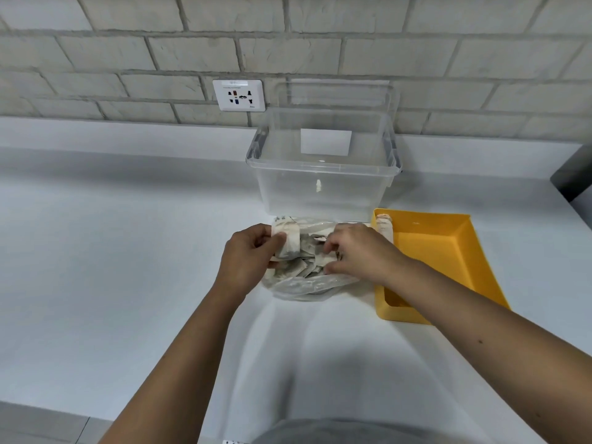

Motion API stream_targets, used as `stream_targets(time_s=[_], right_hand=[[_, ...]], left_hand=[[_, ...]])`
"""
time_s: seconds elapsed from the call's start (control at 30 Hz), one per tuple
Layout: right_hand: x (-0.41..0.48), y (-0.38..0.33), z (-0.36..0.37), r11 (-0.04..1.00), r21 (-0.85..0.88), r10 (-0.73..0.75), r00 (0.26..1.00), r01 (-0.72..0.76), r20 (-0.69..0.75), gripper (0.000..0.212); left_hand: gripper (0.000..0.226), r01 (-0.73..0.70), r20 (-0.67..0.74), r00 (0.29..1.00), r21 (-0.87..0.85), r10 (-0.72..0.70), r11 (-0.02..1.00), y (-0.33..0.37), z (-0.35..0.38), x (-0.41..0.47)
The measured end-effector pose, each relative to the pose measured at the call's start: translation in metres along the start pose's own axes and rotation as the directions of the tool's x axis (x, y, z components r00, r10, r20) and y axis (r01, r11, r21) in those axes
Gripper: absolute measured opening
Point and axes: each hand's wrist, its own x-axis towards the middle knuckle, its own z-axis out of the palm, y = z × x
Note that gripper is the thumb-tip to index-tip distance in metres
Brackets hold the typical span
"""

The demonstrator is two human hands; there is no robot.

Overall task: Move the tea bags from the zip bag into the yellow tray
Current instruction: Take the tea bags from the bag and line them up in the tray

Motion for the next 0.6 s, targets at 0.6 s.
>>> stream_targets(time_s=[0.6], right_hand=[[0.004, -0.022, -0.057, 0.811, 0.568, -0.134, 0.99, 0.14, -0.052, 0.005]], left_hand=[[0.018, 0.034, 0.084, 0.996, -0.109, -0.024, 0.993, 0.009, 0.006, -0.003]])
